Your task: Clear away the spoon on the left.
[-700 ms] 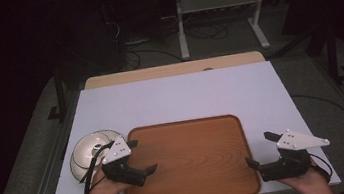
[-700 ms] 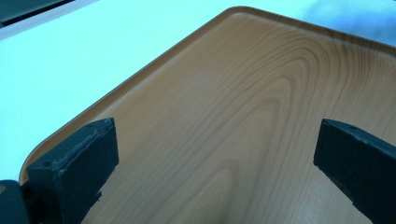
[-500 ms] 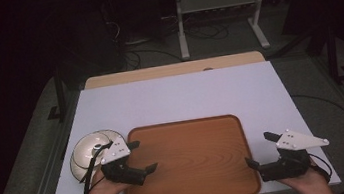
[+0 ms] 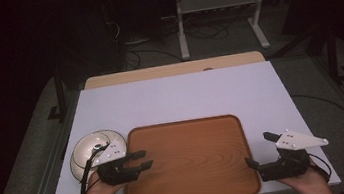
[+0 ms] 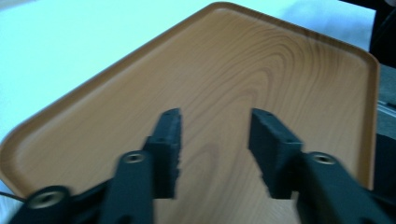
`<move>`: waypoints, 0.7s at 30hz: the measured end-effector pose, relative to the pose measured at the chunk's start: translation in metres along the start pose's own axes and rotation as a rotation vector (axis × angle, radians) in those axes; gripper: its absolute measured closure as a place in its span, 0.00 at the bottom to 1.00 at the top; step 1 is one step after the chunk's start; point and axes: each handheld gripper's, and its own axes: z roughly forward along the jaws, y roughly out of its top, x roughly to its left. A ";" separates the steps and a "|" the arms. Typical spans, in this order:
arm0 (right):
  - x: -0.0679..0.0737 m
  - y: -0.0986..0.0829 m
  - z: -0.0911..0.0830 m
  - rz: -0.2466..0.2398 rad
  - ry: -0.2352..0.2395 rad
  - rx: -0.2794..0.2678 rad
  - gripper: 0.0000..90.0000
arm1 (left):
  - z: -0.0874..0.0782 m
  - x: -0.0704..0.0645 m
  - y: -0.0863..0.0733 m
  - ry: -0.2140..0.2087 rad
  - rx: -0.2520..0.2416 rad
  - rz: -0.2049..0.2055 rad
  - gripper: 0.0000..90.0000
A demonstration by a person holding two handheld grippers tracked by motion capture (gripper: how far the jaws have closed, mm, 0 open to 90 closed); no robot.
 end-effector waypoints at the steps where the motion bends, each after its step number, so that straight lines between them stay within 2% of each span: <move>1: 0.000 0.000 0.000 0.000 0.001 0.001 0.02 | -0.001 0.000 -0.001 -0.012 0.003 -0.005 0.72; 4: 0.000 0.000 0.001 -0.003 0.003 0.002 0.02 | 0.000 0.000 -0.001 -0.031 0.011 -0.008 0.84; 5: 0.000 0.000 0.001 -0.004 0.004 0.003 0.02 | 0.001 0.001 -0.001 -0.039 0.015 -0.016 0.84; 7: 0.000 0.000 0.000 0.000 0.004 0.001 0.02 | 0.001 0.001 -0.002 -0.064 0.013 -0.029 0.97; 8: 0.000 0.000 0.000 -0.001 0.003 0.000 0.02 | 0.001 0.001 -0.002 -0.075 0.018 -0.028 0.99; 11: 0.000 0.000 0.000 -0.002 0.002 0.001 0.03 | 0.002 0.001 -0.004 -0.087 0.029 -0.031 0.99; 12: -0.001 0.000 0.000 -0.004 0.002 0.002 0.06 | 0.002 0.001 -0.005 -0.090 0.036 -0.031 0.99; 15: 0.001 0.001 0.001 -0.009 0.005 0.001 0.06 | 0.000 0.005 -0.012 -0.097 0.044 -0.055 0.99; 21: 0.001 0.000 0.002 -0.008 0.009 0.004 0.06 | -0.010 0.008 -0.023 -0.088 0.049 -0.081 0.99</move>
